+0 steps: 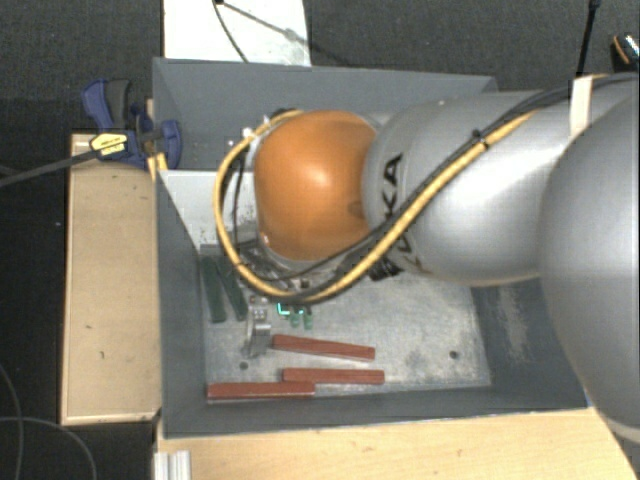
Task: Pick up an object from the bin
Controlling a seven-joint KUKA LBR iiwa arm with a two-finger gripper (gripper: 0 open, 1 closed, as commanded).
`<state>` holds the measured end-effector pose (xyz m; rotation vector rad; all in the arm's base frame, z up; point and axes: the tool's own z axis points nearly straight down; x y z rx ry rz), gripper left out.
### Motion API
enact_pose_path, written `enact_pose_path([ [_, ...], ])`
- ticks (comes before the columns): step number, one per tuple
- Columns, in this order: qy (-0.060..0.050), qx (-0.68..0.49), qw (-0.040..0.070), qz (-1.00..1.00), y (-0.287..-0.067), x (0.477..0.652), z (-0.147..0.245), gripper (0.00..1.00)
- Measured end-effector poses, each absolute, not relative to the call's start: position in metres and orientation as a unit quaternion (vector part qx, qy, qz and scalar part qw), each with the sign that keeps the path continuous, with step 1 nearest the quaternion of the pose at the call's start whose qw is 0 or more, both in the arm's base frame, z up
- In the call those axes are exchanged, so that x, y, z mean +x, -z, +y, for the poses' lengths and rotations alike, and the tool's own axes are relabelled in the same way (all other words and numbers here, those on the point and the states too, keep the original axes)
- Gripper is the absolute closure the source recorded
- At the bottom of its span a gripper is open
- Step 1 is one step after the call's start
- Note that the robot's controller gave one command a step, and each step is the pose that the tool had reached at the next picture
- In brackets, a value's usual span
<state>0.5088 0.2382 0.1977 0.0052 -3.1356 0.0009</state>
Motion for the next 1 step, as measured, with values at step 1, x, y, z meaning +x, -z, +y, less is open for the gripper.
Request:
enact_pose_path([
  [1,0.000,0.066,0.002,-0.998,-0.0666,0.5263,0.1649,0.00],
])
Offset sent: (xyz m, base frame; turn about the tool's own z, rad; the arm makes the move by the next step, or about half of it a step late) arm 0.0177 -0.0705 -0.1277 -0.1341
